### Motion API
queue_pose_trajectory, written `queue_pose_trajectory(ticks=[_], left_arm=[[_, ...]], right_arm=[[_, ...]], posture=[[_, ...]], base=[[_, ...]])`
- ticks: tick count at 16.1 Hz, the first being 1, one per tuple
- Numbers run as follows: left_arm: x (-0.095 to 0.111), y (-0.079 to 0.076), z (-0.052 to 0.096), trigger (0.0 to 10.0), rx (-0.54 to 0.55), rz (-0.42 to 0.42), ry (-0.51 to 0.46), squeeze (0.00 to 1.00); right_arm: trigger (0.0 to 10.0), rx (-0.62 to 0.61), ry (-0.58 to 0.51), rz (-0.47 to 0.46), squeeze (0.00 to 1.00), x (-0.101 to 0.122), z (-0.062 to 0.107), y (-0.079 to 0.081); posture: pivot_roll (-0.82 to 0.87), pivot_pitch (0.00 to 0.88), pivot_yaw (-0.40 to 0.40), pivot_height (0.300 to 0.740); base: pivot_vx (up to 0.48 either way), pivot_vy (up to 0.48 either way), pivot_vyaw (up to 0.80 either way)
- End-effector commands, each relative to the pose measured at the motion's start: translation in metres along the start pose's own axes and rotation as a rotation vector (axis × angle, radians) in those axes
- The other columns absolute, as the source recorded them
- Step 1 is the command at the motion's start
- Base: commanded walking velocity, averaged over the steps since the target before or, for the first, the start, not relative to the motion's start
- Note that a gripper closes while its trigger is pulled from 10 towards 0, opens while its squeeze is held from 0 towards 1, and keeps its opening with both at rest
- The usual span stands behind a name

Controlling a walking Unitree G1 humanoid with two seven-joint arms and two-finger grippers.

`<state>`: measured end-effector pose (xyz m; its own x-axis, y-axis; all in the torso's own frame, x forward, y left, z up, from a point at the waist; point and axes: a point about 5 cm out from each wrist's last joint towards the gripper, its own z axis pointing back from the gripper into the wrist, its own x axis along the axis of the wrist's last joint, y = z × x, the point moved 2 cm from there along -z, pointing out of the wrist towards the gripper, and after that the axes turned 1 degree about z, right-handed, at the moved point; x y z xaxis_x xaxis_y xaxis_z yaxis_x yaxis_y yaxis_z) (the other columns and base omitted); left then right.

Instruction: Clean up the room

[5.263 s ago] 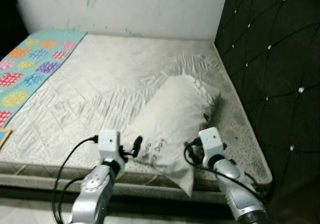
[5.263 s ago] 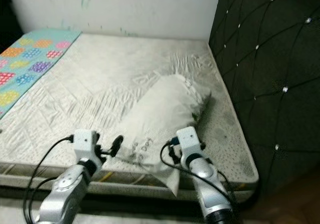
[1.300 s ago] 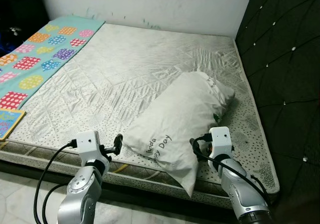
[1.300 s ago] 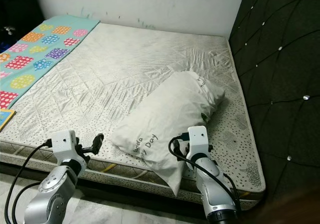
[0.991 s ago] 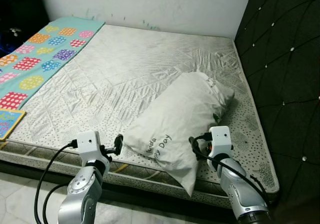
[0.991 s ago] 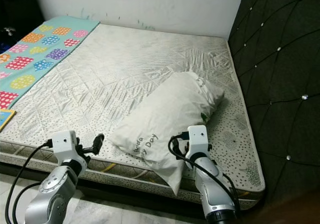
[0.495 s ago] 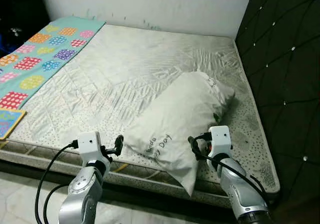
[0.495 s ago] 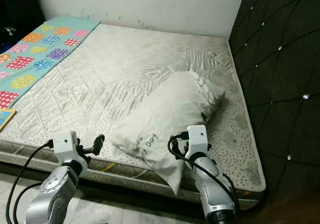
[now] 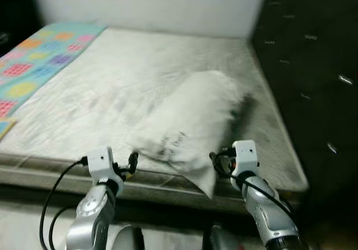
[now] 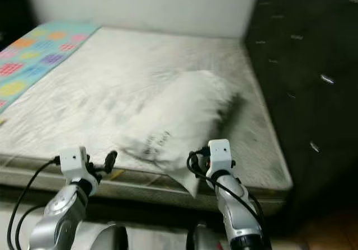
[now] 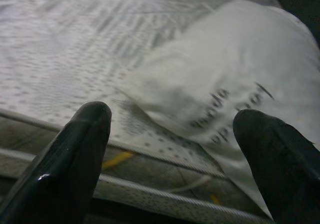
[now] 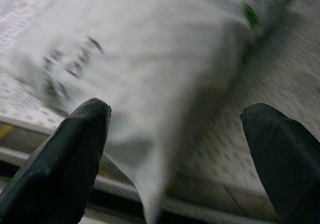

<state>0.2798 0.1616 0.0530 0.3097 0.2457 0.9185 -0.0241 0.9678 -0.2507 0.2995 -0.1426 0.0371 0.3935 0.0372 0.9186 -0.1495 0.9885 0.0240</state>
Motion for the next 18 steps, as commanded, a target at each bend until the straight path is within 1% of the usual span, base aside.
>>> queue_pose_trajectory(ticks=[1, 10, 14, 18], left_arm=[[-0.0028, 0.0008, 0.0012, 10.0, 0.006, -0.007, 0.008, 0.0], [0.0008, -0.0024, 0.0036, 10.0, -0.037, -0.017, -0.031, 0.0], [0.0019, -0.0042, 0.0048, 10.0, -0.054, -0.019, -0.043, 0.0], [0.0032, -0.0053, 0.0036, 10.0, -0.062, -0.019, -0.05, 0.0]], right_arm=[[10.0, -0.004, -0.018, 0.0, 0.0, 0.007, -0.0022, -0.0011], [10.0, -0.003, -0.022, -0.013, 0.0, 0.0056, 0.0, -0.002], [10.0, 0.003, -0.02, -0.001, 0.0, 0.0054, -0.0005, -0.0011], [10.0, 0.006, -0.019, 0.012, 0.0, 0.0058, -0.0019, -0.0007]], posture=[[-0.12, 0.0, -0.023, 0.617], [-0.13, 0.0, -0.025, 0.617], [-0.13, 0.0, -0.026, 0.617], [-0.13, 0.0, -0.026, 0.617]], base=[[0.0, 0.0, 0.0], [0.0, 0.0, 0.0], [0.349, 0.0, 0.0], [0.462, 0.0, 0.0]])
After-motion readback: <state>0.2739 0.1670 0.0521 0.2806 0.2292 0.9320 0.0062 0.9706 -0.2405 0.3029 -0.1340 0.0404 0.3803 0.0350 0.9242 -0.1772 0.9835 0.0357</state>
